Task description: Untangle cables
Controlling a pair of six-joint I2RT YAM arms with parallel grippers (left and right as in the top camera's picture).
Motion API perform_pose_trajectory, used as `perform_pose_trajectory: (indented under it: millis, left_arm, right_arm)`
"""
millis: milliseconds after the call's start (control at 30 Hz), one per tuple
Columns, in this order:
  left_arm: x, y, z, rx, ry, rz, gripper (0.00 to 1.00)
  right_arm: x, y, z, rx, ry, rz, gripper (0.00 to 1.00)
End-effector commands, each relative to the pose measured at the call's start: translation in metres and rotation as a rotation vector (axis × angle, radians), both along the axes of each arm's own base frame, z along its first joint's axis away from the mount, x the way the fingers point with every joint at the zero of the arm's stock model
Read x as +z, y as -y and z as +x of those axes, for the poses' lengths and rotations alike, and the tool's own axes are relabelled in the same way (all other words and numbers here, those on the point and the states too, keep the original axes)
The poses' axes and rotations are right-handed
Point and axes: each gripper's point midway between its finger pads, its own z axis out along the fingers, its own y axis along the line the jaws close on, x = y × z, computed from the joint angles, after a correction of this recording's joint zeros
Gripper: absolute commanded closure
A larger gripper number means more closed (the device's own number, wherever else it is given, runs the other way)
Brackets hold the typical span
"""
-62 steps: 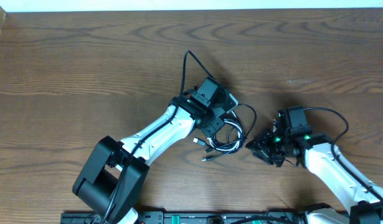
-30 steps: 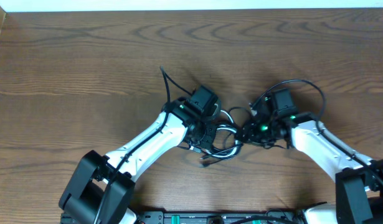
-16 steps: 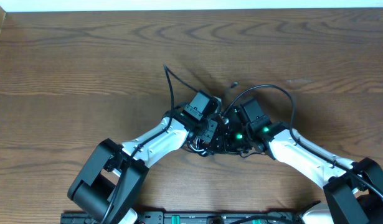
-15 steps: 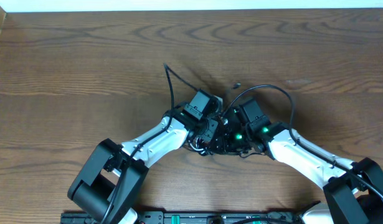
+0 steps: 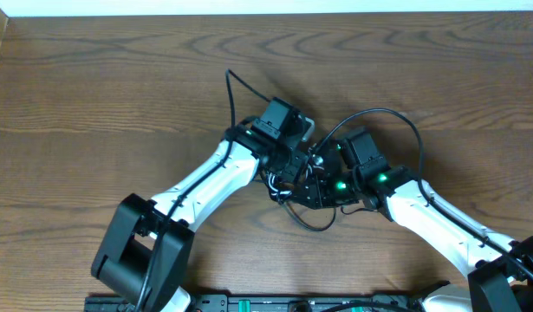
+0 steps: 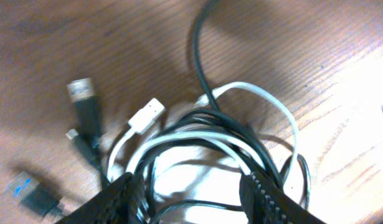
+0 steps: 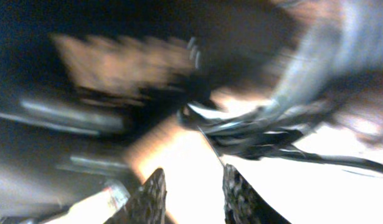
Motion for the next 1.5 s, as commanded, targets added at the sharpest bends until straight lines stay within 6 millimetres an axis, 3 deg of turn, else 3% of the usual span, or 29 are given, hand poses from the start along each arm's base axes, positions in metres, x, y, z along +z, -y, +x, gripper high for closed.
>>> perform_pose_trajectory:
  millis: [0, 233, 400, 567, 733, 1033, 1300, 1333, 1400, 1467]
  left_arm:
    - [0.016, -0.014, 0.001, 0.127, -0.078, -0.027, 0.45]
    - [0.003, -0.053, -0.026, 0.253, -0.261, 0.075, 0.6]
    - [0.0, -0.076, -0.027, 0.404, -0.349, 0.085, 0.61]
    - [-0.01, -0.073, -0.028, 0.473, -0.375, 0.055, 0.6]
    - [-0.015, -0.054, -0.03, 0.446, -0.406, -0.061, 0.59]
    - [-0.038, -0.052, -0.031, 0.496, -0.405, -0.099, 0.59]
    - [-0.05, -0.059, -0.044, 0.503, -0.436, -0.07, 0.59]
    - [-0.053, -0.06, -0.045, 0.505, -0.434, -0.063, 0.6]
    - [-0.056, -0.063, -0.045, 0.511, -0.424, -0.053, 0.89]
    - [-0.057, -0.064, -0.045, 0.499, -0.413, -0.047, 0.92]
  right_arm:
    - [-0.021, 0.019, 0.006, -0.069, 0.003, -0.115, 0.72]
    - [-0.012, 0.007, 0.0, 0.116, 0.124, -0.049, 0.64]
    - [-0.002, -0.004, -0.005, 0.193, 0.157, 0.034, 0.63]
    - [0.001, -0.007, 0.0, 0.203, 0.198, 0.046, 0.63]
    - [0.007, -0.012, 0.008, 0.204, 0.251, 0.068, 0.63]
    - [0.001, -0.009, 0.02, 0.174, 0.308, -0.005, 0.65]
    - [-0.004, -0.002, 0.028, 0.115, 0.309, -0.06, 0.72]
    - [-0.004, -0.003, 0.028, 0.116, 0.309, -0.059, 0.73]
    - [-0.004, -0.003, 0.028, 0.117, 0.309, -0.059, 0.76]
    - [-0.003, -0.003, 0.029, 0.118, 0.317, -0.056, 0.78]
